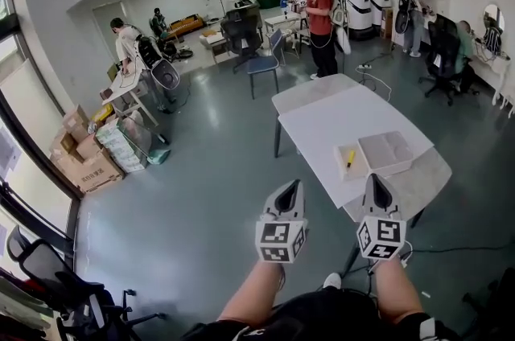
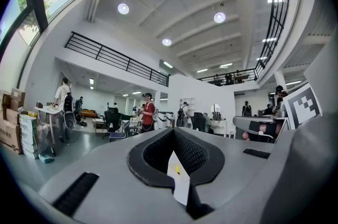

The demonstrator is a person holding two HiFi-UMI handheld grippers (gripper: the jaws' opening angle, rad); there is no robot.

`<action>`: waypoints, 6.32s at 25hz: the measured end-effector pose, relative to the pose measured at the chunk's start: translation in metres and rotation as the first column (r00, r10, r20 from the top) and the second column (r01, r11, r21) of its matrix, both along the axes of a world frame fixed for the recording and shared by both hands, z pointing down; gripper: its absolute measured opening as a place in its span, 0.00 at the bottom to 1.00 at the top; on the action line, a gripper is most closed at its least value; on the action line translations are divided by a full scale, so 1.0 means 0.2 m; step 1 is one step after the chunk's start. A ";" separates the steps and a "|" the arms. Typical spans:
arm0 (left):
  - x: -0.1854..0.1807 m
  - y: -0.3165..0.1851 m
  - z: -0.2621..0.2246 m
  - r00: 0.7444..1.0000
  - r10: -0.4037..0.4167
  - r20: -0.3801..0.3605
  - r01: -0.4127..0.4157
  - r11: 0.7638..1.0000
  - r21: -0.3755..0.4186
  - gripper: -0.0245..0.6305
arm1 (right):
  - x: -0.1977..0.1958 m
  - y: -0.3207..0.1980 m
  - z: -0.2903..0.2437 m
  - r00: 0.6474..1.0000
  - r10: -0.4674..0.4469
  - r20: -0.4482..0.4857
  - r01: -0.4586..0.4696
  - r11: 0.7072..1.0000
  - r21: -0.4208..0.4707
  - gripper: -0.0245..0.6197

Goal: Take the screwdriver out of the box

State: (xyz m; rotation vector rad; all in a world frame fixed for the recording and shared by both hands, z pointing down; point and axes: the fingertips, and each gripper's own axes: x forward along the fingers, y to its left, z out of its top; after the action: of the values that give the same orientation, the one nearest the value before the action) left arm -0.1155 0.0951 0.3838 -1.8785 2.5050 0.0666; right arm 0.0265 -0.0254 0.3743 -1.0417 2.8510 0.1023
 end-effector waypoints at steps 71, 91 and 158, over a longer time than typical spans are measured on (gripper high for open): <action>-0.28 -2.03 0.99 0.868 0.448 -0.212 -0.486 0.685 -0.543 0.22 | -0.11 -1.61 0.38 0.897 0.429 -0.101 -0.441 0.880 -0.175 0.05; -0.24 -2.19 1.61 0.864 0.404 -0.301 -0.468 0.422 -0.777 0.26 | 0.22 -1.54 0.54 0.777 0.611 -0.148 -0.628 0.742 -0.236 0.05; -0.24 -2.30 1.68 0.835 0.064 -0.547 -0.508 0.474 -0.719 0.15 | 0.23 -1.50 0.50 0.834 0.539 -0.120 -0.552 0.806 -0.216 0.05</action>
State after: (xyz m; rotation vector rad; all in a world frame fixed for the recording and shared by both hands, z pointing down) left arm -0.1637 -0.3641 0.7199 -2.9597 2.6660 -1.0778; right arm 0.0725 -0.3252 0.4742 -1.9169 2.5485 -0.1856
